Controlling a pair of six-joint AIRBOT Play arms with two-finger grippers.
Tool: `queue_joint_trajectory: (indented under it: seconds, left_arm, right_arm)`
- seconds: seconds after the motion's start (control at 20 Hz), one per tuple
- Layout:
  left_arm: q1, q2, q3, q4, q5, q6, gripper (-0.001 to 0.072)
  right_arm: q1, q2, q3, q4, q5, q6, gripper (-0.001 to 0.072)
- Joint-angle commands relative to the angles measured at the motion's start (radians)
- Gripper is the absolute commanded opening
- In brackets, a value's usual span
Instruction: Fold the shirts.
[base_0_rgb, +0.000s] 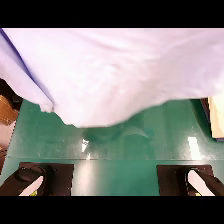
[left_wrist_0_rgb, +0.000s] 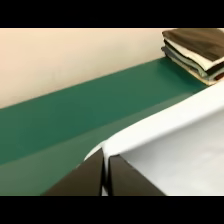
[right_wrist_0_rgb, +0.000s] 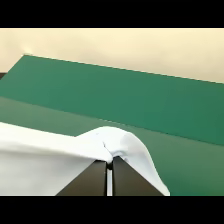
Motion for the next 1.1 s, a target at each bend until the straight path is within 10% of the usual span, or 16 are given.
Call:
queue_joint_trajectory:
  seconds: [0.0,0.35,0.85,0.95,1.05]
  left_arm:
    - [0.001,-0.064,-0.066,0.042,-0.146,0.000,0.0021]
    - [0.001,-0.390,-0.525,0.077,0.016,0.016,0.0022]
    - [0.031,-0.649,-0.393,0.369,0.474,-0.006,0.0026]
    - [0.083,-0.649,-0.360,0.361,0.434,-0.120,0.0511]
    - [0.143,-0.648,-0.317,0.337,0.308,-0.189,0.0532]
  right_arm:
    - [0.029,-0.141,0.097,-0.007,0.067,0.073,0.0014]
    - [0.358,-0.632,0.097,-0.234,0.221,0.110,0.0015]
    - [0.392,-0.867,0.097,-0.233,0.063,0.110,0.0016]
    - [0.383,-0.865,0.097,-0.227,0.078,0.111,0.0020]
    - [0.370,-0.864,0.097,-0.181,0.088,0.111,0.0273]
